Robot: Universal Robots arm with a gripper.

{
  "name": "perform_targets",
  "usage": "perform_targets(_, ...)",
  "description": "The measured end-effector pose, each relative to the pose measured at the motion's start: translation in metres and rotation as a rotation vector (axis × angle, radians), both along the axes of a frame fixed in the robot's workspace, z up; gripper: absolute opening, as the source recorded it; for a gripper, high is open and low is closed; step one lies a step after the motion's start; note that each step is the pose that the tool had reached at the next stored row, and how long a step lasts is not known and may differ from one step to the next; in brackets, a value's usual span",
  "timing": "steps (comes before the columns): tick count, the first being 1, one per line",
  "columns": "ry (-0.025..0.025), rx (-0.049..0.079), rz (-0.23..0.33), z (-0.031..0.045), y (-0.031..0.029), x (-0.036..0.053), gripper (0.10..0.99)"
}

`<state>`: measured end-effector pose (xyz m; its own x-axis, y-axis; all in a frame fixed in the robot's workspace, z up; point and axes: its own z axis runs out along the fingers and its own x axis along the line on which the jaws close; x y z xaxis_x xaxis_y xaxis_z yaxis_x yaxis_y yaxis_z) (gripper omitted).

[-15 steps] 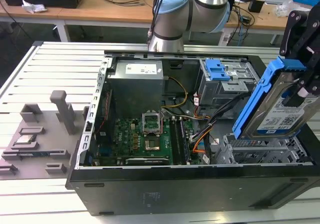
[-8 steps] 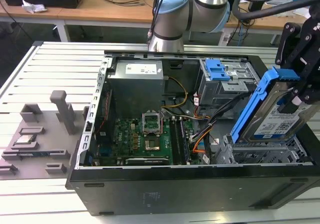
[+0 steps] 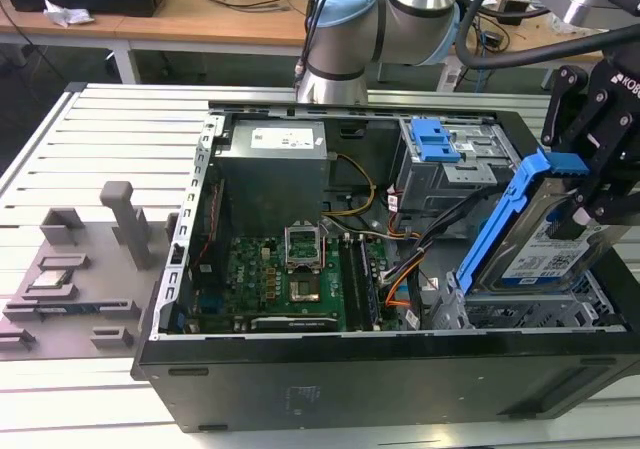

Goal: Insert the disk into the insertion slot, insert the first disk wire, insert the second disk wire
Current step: 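Insert the disk into the insertion slot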

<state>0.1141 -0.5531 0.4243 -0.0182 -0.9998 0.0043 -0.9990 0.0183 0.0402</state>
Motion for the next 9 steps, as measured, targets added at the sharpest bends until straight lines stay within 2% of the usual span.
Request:
perform_targets(5, 0.0, 0.001, 0.0, 0.0021, 0.0003, 0.0, 0.357)
perform_targets(9, 0.0004, 0.0, 0.0, 0.0024, 0.0033, 0.0035, 0.357)
